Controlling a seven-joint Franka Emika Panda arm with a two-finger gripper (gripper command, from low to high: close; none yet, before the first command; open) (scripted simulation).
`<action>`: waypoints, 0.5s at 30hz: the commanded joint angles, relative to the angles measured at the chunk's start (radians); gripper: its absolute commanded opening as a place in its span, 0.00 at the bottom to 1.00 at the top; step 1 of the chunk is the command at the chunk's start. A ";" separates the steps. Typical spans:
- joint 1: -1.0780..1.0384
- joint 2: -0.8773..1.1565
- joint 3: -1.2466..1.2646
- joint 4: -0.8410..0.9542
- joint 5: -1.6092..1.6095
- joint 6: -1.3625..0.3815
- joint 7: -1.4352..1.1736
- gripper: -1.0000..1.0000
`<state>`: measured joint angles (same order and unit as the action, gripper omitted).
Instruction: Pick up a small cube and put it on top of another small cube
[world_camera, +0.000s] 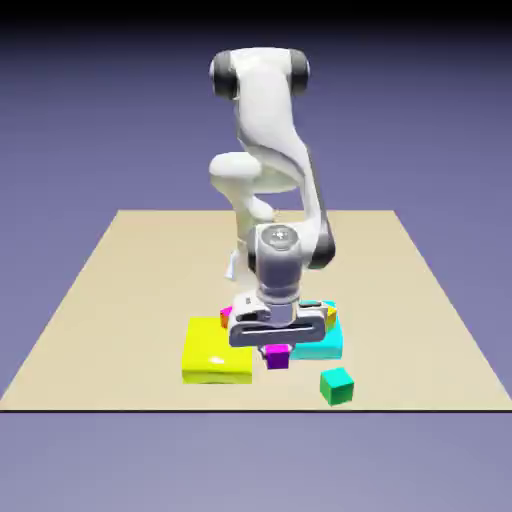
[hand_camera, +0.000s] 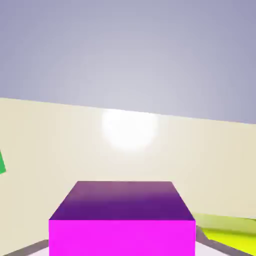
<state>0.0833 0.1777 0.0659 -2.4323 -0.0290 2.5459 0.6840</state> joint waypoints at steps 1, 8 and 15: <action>0.022 -0.036 0.001 -0.022 0.000 -0.014 -0.034 0.00; 0.169 -0.290 0.013 -0.173 0.008 -0.111 -0.277 0.00; 0.263 -0.420 0.020 -0.280 0.007 -0.131 -0.430 0.00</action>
<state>0.3465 -0.2421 0.0863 -2.7122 -0.0198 2.4140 0.2527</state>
